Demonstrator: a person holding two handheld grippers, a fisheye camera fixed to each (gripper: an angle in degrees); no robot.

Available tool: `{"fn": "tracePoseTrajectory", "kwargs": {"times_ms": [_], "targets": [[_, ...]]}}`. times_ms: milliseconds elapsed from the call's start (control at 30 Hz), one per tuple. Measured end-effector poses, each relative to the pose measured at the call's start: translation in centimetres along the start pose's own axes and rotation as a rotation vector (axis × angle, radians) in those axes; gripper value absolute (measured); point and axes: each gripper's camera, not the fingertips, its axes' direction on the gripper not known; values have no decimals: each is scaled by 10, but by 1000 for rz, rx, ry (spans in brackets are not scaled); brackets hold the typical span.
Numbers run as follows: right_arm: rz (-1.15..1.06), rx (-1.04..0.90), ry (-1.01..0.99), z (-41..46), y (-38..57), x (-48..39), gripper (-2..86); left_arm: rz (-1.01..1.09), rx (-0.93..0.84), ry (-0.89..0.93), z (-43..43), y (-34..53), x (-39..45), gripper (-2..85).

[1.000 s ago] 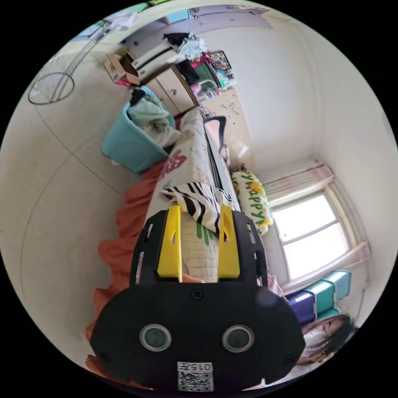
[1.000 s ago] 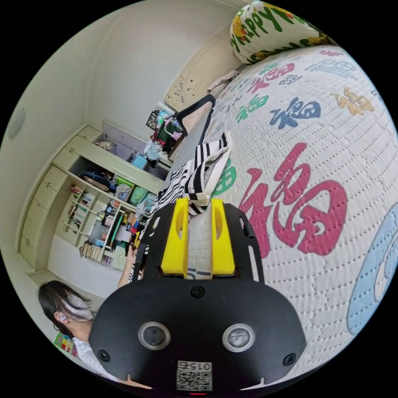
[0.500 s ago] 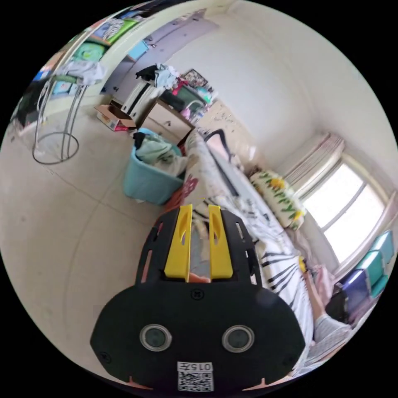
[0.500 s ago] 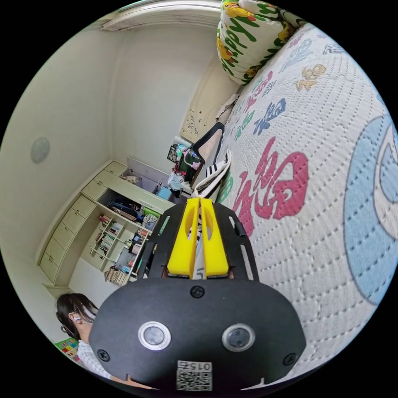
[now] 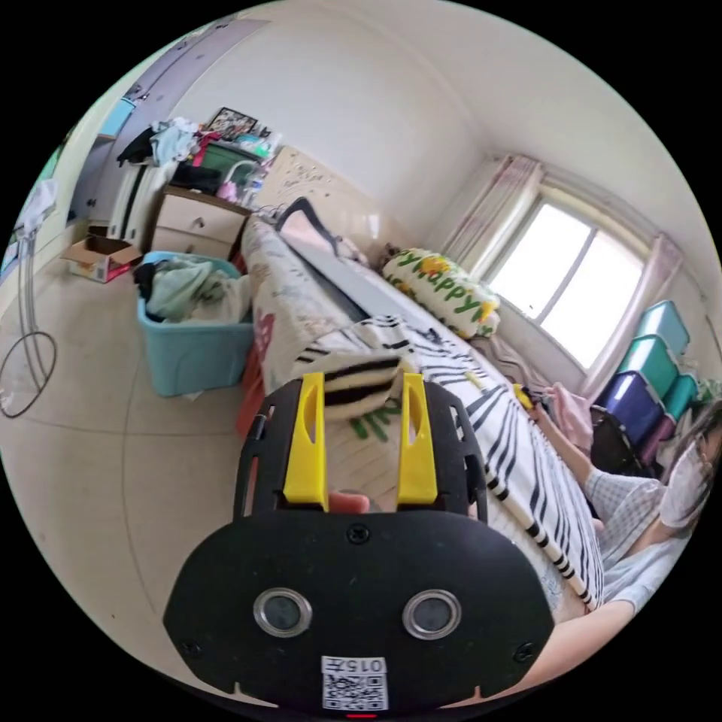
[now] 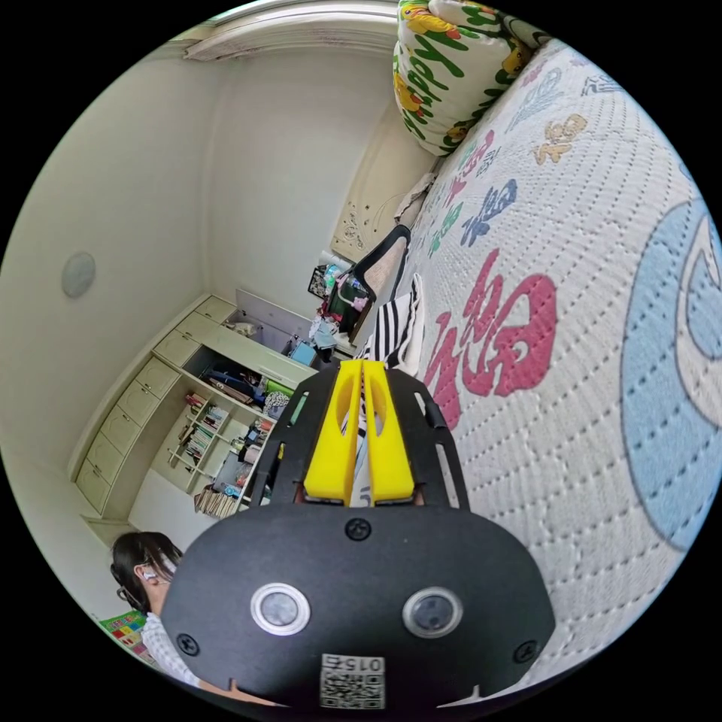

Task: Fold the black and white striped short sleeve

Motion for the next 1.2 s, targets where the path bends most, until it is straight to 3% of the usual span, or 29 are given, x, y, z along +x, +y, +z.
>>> {"fn": "tracePoseTrajectory", "kwargs": {"times_ms": [267,433,533,633,767,933,1100,1200], "targets": [[-10,16,-11,31,38,30,-4,-1,80,44,-25,0,-6,8],[-28,85,102,52,70,36,-4,-19,28,-19,-40,3,-17,26],[-262,96,321,85,98,-16,-2,-144,1,-64,-51,10,-42,75],[-614,-68,485,173,143,-99,6,-301,-7,38,-56,23,-79,78],[-922,-383,277,332,242,-191,40,-406,48,307,-57,35,-111,108],[-1085,-895,223,551,403,-230,75,-465,110,373,-54,25,-122,113],[-1348,-866,419,692,537,-226,85,-544,-1,119,-61,39,-134,116],[-1429,-892,609,763,582,-196,86,-636,88,405,-55,60,-158,119]]}}
